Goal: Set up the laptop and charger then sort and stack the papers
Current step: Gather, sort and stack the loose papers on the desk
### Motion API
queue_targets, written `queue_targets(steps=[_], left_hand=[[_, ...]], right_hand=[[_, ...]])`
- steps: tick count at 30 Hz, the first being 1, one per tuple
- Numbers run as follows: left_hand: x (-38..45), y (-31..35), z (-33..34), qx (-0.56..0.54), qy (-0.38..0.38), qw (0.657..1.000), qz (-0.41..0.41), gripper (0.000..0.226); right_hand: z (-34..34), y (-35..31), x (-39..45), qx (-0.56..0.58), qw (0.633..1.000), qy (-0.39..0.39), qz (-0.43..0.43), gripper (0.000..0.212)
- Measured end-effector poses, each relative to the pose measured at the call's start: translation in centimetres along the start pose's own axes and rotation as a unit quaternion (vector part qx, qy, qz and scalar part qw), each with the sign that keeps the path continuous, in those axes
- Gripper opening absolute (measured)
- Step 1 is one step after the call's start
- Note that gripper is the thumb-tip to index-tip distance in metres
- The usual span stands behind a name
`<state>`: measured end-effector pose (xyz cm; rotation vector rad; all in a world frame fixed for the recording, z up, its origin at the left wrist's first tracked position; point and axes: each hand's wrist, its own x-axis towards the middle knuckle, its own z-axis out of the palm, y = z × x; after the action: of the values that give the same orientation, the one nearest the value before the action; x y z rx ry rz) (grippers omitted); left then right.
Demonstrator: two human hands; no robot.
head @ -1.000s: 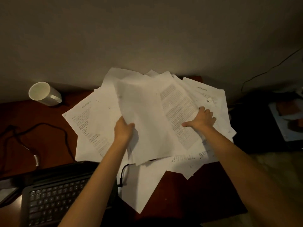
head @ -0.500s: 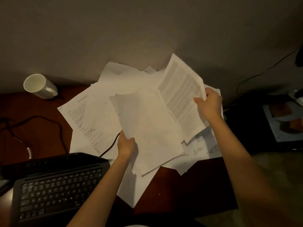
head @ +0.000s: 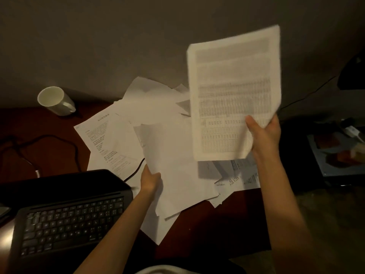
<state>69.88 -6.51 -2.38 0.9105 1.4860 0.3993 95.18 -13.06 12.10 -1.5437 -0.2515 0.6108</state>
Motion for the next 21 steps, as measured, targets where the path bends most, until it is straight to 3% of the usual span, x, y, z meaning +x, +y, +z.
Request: queue_targets(steps=[4, 7, 15, 19, 21], left_hand=[[-1.4, -1.1, 0.0, -0.090, -0.002, 0.996, -0.016, 0.055], [-2.2, -1.6, 0.3, -0.116, 0.014, 0.993, 0.001, 0.055], [-4.1, -3.0, -0.2, -0.149, 0.042, 0.988, 0.004, 0.054], [-4.5, -4.6, -0.9, -0.143, 0.060, 0.988, -0.009, 0.055], [-4.8, -5.4, -1.1, -0.130, 0.064, 0.989, -0.024, 0.058]], right_hand=[[-2.5, 3.6, -1.4, 0.039, 0.989, 0.126, 0.073, 0.066], [-3.4, 7.2, -3.0, 0.014, 0.970, 0.172, 0.169, 0.071], [-4.3, 12.3, -8.0, 0.074, 0.911, 0.196, 0.356, 0.039], [-5.8, 12.3, -8.4, 0.082, 0.890, 0.255, 0.368, 0.034], [-6.3, 12.3, -8.8, 0.118, 0.884, 0.236, 0.386, 0.030]])
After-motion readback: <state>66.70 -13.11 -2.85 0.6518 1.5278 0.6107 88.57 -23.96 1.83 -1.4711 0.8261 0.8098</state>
